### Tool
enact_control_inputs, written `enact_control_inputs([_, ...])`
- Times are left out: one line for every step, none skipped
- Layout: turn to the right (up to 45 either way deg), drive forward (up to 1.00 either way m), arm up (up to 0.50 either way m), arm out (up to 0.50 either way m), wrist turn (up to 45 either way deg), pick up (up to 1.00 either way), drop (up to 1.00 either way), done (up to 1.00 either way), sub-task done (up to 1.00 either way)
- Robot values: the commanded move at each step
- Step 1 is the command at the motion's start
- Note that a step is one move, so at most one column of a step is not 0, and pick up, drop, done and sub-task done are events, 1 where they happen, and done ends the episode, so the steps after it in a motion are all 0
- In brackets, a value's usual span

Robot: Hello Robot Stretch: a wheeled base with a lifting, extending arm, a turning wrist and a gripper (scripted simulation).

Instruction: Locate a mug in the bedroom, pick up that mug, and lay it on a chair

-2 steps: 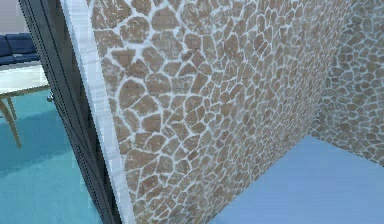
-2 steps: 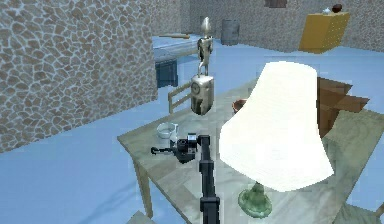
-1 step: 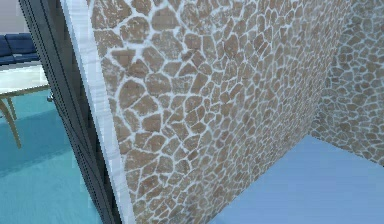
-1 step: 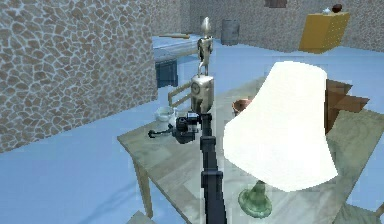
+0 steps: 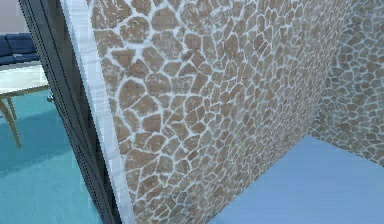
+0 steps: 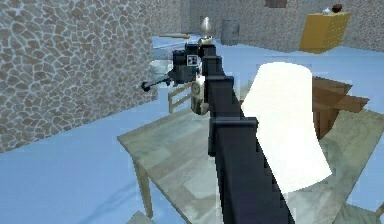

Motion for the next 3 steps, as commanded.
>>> enact_control_inputs([0.0, 0.0, 0.0, 0.0, -45.0, 0.0, 0.0, 0.0, 0.0])
enact_control_inputs([0.0, 0.0, 0.0, 0.0, -45.0, 0.0, 0.0, 0.0, 0.0])
enact_control_inputs([0.0, 0.0, 0.0, 0.0, -6.0, 0.0, 0.0, 0.0, 0.0])
